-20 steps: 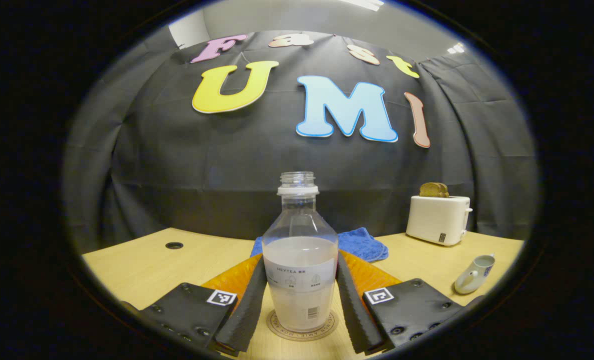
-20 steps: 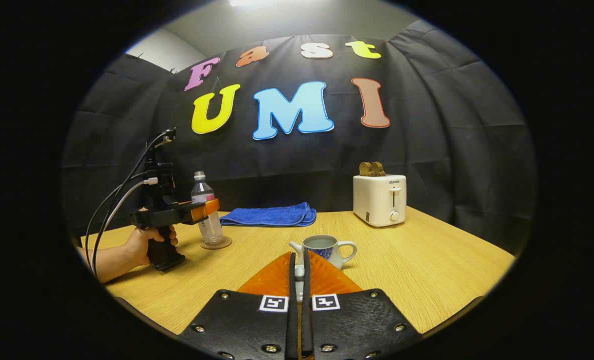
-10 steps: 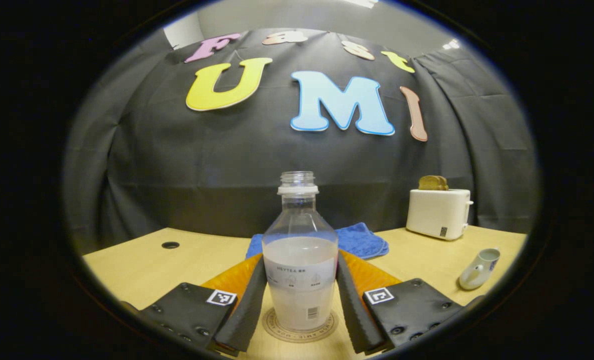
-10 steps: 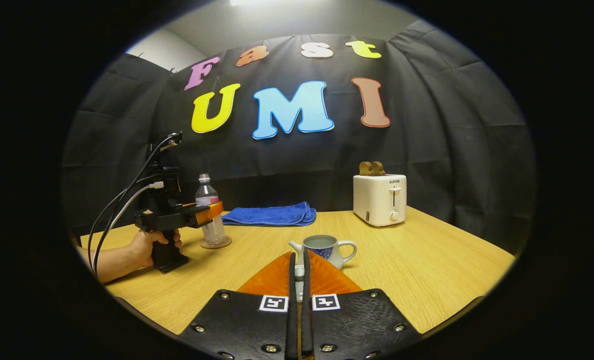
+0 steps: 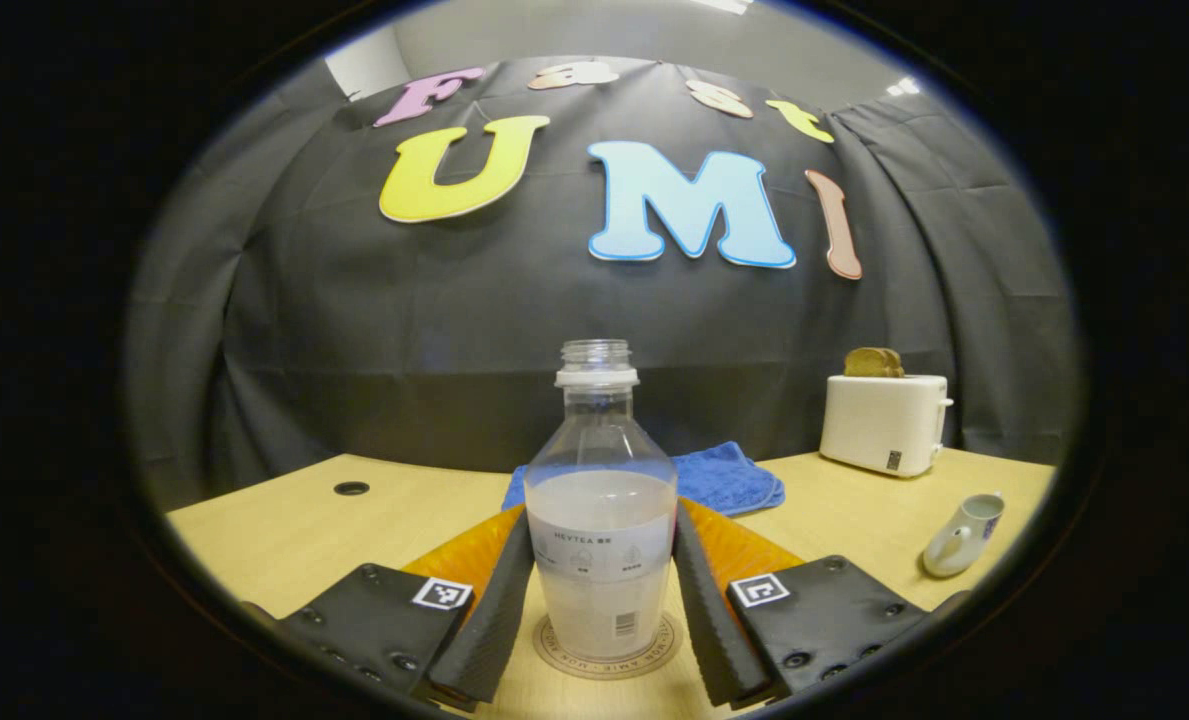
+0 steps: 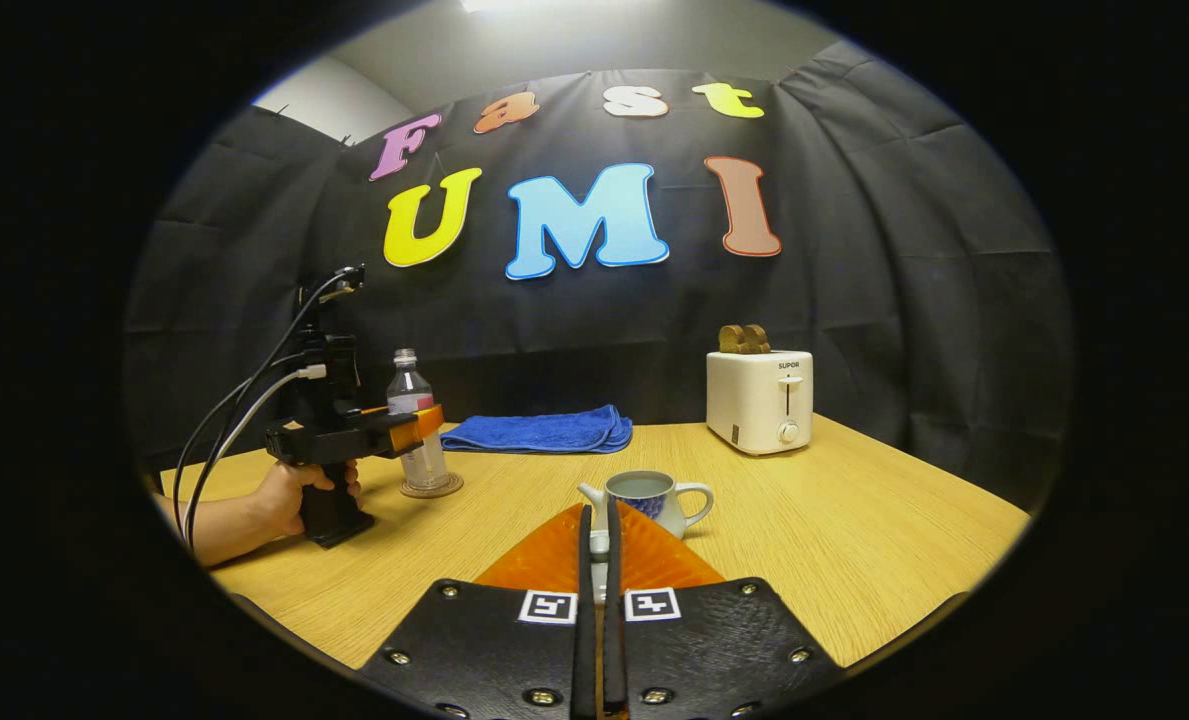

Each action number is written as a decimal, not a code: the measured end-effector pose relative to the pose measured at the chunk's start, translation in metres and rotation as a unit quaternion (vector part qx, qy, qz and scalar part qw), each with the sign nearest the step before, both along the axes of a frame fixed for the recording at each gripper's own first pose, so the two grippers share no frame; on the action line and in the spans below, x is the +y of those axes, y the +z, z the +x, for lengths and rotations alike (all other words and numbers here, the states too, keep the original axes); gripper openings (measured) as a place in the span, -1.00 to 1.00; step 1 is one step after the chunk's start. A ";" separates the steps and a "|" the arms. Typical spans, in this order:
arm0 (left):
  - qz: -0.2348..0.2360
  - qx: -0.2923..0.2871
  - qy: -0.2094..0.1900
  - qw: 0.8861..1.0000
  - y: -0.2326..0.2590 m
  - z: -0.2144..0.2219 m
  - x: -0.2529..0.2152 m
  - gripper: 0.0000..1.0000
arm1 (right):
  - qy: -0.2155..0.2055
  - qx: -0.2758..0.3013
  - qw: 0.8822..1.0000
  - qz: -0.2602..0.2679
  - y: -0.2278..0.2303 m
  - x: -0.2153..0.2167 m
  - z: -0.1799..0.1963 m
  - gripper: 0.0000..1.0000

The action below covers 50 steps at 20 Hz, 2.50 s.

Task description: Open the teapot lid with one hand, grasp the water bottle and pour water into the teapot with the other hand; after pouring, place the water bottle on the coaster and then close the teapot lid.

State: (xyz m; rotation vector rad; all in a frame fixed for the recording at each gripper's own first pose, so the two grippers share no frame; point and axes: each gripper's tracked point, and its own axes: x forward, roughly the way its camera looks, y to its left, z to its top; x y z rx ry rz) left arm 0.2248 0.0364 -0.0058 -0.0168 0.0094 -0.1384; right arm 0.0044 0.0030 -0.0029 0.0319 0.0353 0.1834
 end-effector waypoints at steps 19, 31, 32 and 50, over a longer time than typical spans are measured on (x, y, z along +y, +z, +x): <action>-0.067 -0.073 0.055 0.994 0.075 -0.142 0.039 1.00 | -0.033 -0.011 0.999 0.017 0.028 -0.018 0.086 -0.94; -0.076 -0.022 0.042 0.996 0.028 -0.196 0.031 1.00 | -0.049 0.014 0.999 -0.010 0.003 -0.012 0.130 -0.94; -0.078 -0.021 0.040 0.996 0.028 -0.195 0.029 1.00 | -0.049 0.021 0.999 -0.011 -0.003 -0.012 0.132 -0.94; -0.055 -0.067 0.025 0.996 0.070 -0.209 0.011 1.00 | -0.054 -0.016 0.998 -0.042 0.037 -0.007 0.079 0.21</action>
